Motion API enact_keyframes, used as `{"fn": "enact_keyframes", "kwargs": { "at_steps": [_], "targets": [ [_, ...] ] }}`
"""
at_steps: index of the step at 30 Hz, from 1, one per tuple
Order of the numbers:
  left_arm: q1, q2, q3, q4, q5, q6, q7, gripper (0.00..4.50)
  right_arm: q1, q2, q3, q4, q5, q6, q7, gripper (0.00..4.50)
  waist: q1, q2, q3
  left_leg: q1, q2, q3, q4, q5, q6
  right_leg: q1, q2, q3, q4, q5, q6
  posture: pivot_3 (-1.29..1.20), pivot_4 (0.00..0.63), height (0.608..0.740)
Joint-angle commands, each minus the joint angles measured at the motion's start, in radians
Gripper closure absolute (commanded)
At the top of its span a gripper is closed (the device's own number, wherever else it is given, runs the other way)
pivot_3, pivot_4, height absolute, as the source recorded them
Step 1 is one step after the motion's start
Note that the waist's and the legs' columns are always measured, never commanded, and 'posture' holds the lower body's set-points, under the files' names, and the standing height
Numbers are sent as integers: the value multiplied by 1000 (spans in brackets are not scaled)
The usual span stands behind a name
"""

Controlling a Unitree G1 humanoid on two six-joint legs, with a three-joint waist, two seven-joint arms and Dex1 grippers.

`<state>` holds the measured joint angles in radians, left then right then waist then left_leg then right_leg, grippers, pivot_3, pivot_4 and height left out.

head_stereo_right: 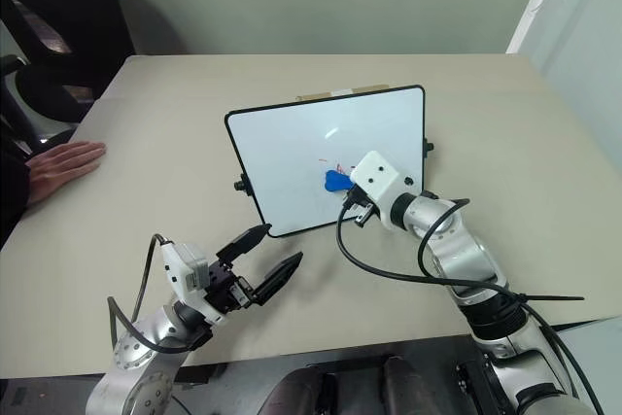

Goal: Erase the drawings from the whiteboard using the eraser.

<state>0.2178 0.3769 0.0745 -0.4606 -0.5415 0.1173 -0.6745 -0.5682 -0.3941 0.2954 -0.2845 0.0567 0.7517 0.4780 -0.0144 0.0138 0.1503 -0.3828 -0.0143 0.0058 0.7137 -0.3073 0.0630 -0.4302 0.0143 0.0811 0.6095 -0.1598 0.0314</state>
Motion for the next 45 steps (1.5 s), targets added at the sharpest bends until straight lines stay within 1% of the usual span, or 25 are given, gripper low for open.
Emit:
{"fn": "enact_keyframes", "kwargs": {
  "at_steps": [1, 4, 8, 12, 17, 21, 25, 30, 36, 41, 45],
  "targets": [
    [-7, 4, -3, -34, -2, -10, -7, 0, -39, 16, -95, -12, -5, 17, -58, 4025, -1, 0, 0, 0, 0, 0, 0, 0, 0, 0, 0, 0, 0, 0, 0, 0, 150, 740],
    [-8, 4, -6, -34, -3, -9, -8, 0, -61, 27, -120, 2, -12, 23, -75, 4025, -4, 0, 0, 0, 0, 0, 0, 0, 0, -1, 0, 0, 0, 0, 0, 0, 150, 740],
    [-8, 6, -7, -36, -5, -7, -8, 0, -63, 30, -122, 22, -21, 15, -84, 4025, -4, 0, 0, 0, 0, 0, -1, 0, -1, -1, 0, 0, 0, 0, 0, 0, 150, 740],
    [-6, 5, -9, -42, -5, -5, -5, 0, -23, -1, -59, 52, -46, 15, -56, 4025, -3, 0, 0, 0, 0, 0, -1, 0, -1, -1, 0, 0, 0, 0, 0, 0, 150, 740],
    [-2, 5, -9, -48, -1, -8, 0, 0, 59, -65, 53, 20, -70, -3, 18, 4025, -4, -2, -1, 1, 0, 0, -1, 1, -1, 0, 0, 0, 0, 1, -1, 0, 150, 740],
    [1, 4, -11, -53, 0, -8, 2, 0, 68, -89, 75, 17, -84, 5, 36, 4025, -10, -2, -1, 0, 0, 0, -2, 2, -3, -1, 0, 1, 0, 2, -1, 0, 150, 740],
    [1, 3, -11, -56, -1, -7, 4, 0, 27, -69, 33, 27, -80, -4, 15, 4025, -10, -2, -1, 1, 0, 0, -7, 3, -4, -2, 0, 1, 0, 2, -1, 0, 150, 740],
    [0, 2, -12, -58, -7, -4, 4, 0, -68, -21, -43, 48, -77, -1, -37, 4025, -15, -2, -1, 0, 0, 0, -14, 7, -7, -4, 0, 2, 0, 2, -3, 0, 150, 740],
    [6, 0, -10, -63, -11, -5, 8, 0, -107, 17, -70, 34, -74, 3, -55, 4025, -14, -2, -1, 0, 2, 0, -15, 8, -7, -6, 1, 0, 0, 2, -5, 0, 150, 740],
    [13, 1, -8, -67, -13, -6, 7, 0, -90, 26, -55, 26, -65, 3, -37, 4025, -15, -2, -1, 0, 2, 0, -15, 8, -7, -7, 1, 0, 0, 2, -5, 0, 150, 740],
    [21, -1, -11, -76, -12, -8, 9, 0, -8, -3, 51, -2, -66, -23, 38, 4025, -15, -2, -1, 0, 3, 0, -15, 8, -7, -6, 1, 0, 0, 3, -5, 0, 150, 740]
  ]
}}
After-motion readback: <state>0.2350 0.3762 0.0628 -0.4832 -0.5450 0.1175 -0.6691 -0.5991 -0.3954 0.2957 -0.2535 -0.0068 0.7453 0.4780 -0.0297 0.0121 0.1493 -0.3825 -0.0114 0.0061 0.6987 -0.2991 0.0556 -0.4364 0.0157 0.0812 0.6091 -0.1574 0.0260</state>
